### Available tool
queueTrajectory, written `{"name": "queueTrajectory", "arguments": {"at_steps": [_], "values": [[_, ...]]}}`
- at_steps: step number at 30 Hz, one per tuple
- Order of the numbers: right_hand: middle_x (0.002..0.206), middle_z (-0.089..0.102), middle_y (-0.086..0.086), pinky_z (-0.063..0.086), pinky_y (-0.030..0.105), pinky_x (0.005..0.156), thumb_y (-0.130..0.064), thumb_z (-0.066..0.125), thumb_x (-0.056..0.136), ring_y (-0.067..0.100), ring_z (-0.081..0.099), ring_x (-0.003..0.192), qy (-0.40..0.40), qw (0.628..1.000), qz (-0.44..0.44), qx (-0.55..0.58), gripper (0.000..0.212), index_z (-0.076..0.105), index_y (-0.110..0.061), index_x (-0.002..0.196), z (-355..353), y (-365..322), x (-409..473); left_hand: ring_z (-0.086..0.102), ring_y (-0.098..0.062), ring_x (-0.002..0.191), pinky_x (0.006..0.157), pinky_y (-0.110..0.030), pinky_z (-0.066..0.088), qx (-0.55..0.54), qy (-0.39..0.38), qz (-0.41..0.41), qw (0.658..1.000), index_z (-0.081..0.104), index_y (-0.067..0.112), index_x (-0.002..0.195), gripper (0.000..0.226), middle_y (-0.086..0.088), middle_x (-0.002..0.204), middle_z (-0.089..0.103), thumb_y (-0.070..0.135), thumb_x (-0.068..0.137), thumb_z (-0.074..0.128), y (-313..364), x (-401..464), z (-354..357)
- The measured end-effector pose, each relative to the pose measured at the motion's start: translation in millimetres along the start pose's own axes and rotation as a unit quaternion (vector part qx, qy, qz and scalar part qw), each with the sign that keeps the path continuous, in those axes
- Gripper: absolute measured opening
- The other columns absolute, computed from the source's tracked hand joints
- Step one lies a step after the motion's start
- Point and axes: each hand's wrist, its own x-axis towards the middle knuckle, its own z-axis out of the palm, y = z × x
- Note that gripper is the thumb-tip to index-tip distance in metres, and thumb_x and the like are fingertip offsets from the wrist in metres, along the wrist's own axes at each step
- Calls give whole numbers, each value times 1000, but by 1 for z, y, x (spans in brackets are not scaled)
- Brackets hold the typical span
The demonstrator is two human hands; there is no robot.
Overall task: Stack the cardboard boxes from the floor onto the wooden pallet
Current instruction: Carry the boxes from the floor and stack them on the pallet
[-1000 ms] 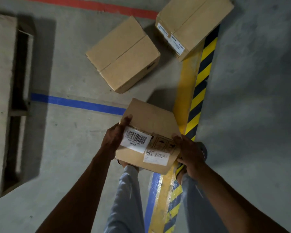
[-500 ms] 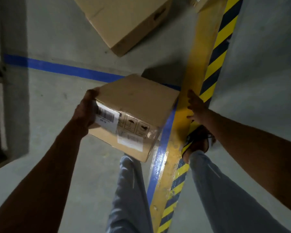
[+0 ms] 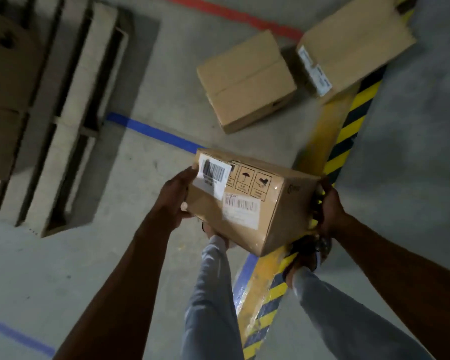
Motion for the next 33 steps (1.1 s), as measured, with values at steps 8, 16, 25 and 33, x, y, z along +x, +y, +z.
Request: {"name": "queueTrajectory", "arguments": {"at_steps": [8,16,25,33], "values": [[121,62,6,46,62,80,-80,60,78,34,55,113,-32,997,-39,-56,66,67,-28,117,-116,-65,-308,74,-10,73,79,-42,57,-105,60,152,981,79,26,100,28,10,75,77,51,98,67,36,-295,8],[129,61,9,46,60,84,-84,55,83,35,57,106,-12,978,-116,-171,74,64,-25,127,-135,-43,-436,72,-32,93,66,-41,59,-222,155,125,954,70,21,123,49,-12,107,73,62,101,55,-81,-426,-6],[142,57,14,47,58,79,-70,53,96,42,55,120,-63,957,-118,-259,63,61,-22,136,-28,100,-517,70,-11,49,39,-25,49,-189,169,173,952,67,18,104,39,-6,77,74,54,106,52,-191,-470,-175],[117,66,14,46,59,88,-68,56,95,37,59,108,-128,932,-112,-320,58,69,-16,120,112,222,-566,66,-18,77,60,-32,53,-201,247,138,938,68,8,111,56,-4,89,69,59,106,47,-250,-481,-359]]}}
